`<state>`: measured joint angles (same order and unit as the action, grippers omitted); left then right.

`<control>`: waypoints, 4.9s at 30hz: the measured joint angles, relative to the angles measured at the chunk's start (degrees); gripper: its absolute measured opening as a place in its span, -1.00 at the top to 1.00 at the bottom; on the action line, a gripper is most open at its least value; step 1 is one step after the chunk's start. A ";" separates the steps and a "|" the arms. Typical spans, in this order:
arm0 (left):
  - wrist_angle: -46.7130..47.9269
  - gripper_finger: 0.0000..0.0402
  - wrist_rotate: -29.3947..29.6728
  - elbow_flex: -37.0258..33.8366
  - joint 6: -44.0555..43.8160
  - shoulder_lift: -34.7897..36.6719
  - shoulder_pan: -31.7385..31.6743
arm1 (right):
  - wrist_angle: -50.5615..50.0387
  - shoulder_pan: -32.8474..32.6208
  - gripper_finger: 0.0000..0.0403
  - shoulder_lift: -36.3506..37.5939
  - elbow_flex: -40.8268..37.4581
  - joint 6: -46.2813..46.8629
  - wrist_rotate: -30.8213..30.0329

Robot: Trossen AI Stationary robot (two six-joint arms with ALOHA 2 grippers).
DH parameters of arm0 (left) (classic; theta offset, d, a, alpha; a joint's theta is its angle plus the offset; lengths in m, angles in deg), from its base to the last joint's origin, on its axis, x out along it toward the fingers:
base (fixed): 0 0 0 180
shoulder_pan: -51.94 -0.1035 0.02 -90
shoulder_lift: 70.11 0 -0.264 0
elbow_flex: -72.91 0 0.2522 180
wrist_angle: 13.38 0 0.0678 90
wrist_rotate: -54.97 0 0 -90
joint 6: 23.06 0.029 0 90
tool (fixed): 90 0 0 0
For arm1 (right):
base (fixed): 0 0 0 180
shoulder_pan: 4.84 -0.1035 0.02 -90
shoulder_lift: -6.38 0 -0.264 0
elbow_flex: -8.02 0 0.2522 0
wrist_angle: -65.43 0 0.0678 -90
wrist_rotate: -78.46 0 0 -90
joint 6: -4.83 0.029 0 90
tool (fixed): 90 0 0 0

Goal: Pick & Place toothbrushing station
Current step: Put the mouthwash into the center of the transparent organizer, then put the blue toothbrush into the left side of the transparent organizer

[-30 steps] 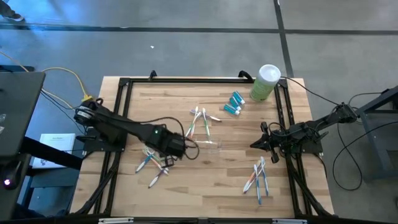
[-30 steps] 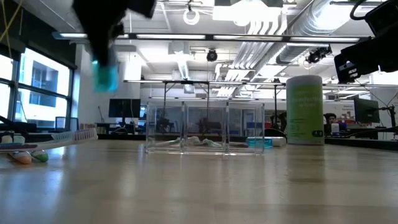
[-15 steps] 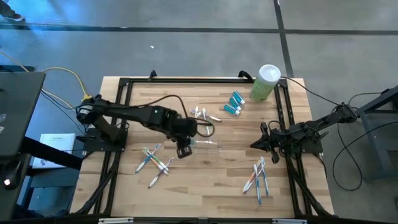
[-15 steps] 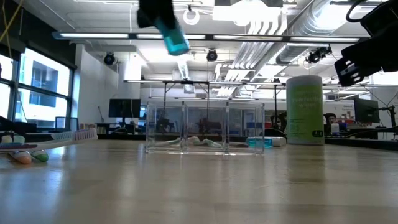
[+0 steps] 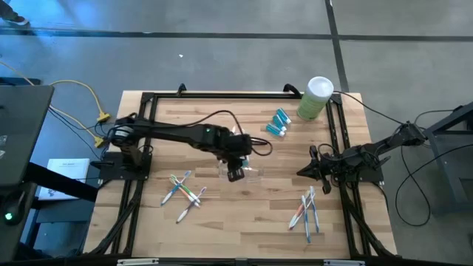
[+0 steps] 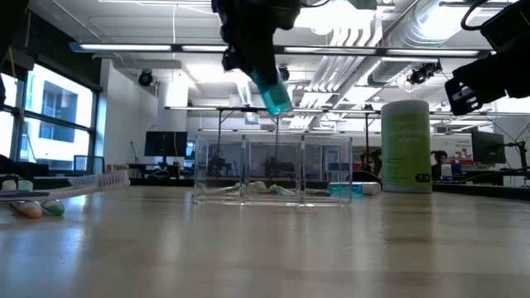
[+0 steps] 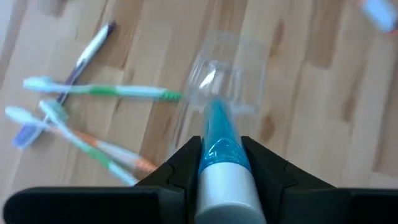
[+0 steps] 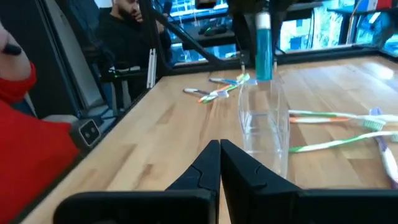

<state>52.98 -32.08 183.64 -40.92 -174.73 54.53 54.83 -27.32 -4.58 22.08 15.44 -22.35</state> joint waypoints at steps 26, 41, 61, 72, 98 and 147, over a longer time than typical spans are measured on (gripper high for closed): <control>4.75 0.54 -3.39 1.14 -1.23 -7.48 -1.02 | 0.24 0.00 0.99 -2.79 0.00 -1.44 -2.82; 8.65 0.54 -3.27 1.08 -2.33 -9.86 -1.26 | 0.44 0.00 0.99 -3.46 0.00 -1.83 -3.72; 8.20 0.54 -3.58 1.14 2.70 -14.02 -1.85 | 0.46 0.00 0.99 -3.50 0.02 -1.83 -4.09; 8.24 0.54 -3.49 1.16 2.83 -14.12 -1.87 | 0.46 0.00 0.99 -3.48 0.00 -1.83 -4.07; 8.46 0.36 -2.75 1.18 2.83 -13.65 -0.97 | 0.44 -0.01 0.99 -3.50 0.01 -1.83 -4.07; 19.02 0.36 -4.25 2.44 -0.42 0.91 0.44 | 0.07 0.00 0.99 -4.35 0.00 -1.21 -4.00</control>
<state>72.00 -36.33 186.07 -41.33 -173.81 54.97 54.89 -27.33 -8.93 22.08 14.23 -26.35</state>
